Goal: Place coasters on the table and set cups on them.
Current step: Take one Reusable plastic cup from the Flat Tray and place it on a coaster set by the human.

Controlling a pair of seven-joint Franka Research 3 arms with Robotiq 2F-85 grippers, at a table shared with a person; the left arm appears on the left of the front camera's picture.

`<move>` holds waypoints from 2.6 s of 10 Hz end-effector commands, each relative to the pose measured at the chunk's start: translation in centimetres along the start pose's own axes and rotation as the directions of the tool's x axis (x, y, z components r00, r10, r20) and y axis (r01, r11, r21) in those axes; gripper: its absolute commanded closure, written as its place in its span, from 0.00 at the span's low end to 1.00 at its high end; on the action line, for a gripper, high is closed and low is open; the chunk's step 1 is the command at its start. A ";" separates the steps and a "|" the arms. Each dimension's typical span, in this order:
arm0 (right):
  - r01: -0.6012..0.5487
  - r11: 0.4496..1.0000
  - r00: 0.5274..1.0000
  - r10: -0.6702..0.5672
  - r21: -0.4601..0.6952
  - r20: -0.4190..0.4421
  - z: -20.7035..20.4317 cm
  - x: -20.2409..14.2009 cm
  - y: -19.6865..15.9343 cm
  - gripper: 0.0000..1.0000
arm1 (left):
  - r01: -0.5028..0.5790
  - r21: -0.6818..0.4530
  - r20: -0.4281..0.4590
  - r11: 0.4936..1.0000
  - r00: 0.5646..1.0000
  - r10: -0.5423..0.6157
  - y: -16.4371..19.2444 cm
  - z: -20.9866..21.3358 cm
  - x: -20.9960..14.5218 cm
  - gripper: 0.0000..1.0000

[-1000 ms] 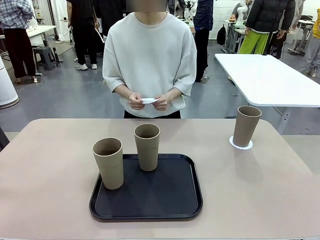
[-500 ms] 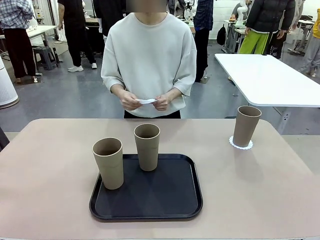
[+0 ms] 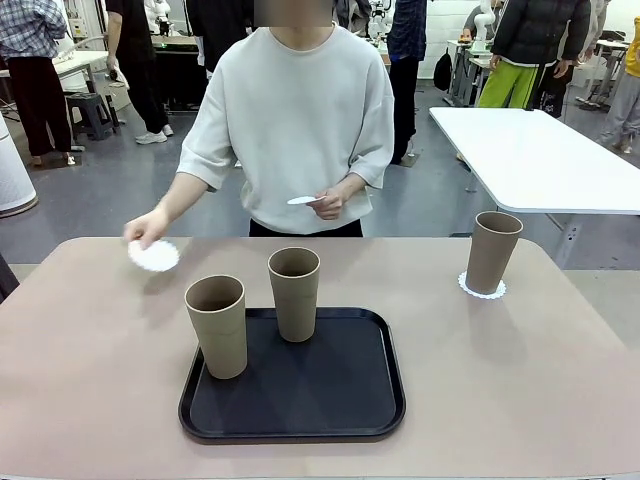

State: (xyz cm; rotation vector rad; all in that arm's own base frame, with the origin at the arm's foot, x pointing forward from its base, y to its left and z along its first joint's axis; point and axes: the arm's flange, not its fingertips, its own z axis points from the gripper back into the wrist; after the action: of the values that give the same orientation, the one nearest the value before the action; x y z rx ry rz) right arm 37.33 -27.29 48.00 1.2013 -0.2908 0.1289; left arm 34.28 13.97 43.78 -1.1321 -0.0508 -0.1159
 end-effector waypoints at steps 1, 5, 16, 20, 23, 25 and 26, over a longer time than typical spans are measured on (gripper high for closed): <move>0.013 1.000 1.000 -0.013 0.004 -0.001 0.0 0.0 0.1 0.00 | 0.016 -0.010 0.001 1.000 1.000 -0.016 -0.1 0.2 -0.1 0.00; 0.013 1.000 1.000 -0.013 0.004 -0.001 0.0 0.0 0.1 0.00 | 0.016 -0.010 0.001 1.000 1.000 -0.016 -0.1 0.2 -0.1 0.00; 0.013 1.000 1.000 -0.013 0.004 -0.001 0.0 0.0 0.1 0.00 | 0.517 0.614 -0.409 0.596 0.855 -0.320 -13.4 -8.4 5.5 0.00; 0.013 1.000 1.000 -0.013 0.004 -0.001 0.0 0.0 0.1 0.00 | 0.768 0.575 -0.675 0.282 0.640 -0.368 -13.4 -17.0 3.7 0.00; 0.013 1.000 1.000 -0.013 0.004 -0.001 0.0 0.0 0.1 0.00 | 0.781 0.541 -0.687 0.313 0.625 -0.371 -14.0 -18.4 4.0 0.00; 0.013 1.000 1.000 -0.013 0.004 -0.001 0.0 0.0 0.1 0.00 | 0.781 0.541 -0.687 0.313 0.625 -0.371 -14.0 -18.4 4.0 0.00; 0.013 1.000 1.000 -0.013 0.004 -0.001 0.0 0.0 0.1 0.00 | 0.781 0.541 -0.687 0.313 0.625 -0.371 -14.0 -18.4 4.0 0.00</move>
State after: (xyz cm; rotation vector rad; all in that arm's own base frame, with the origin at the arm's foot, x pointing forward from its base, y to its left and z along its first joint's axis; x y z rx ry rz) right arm 37.32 -27.29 47.96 1.2018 -0.2901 0.1284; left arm 36.02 -8.67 48.65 -0.0452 -0.1293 -0.9818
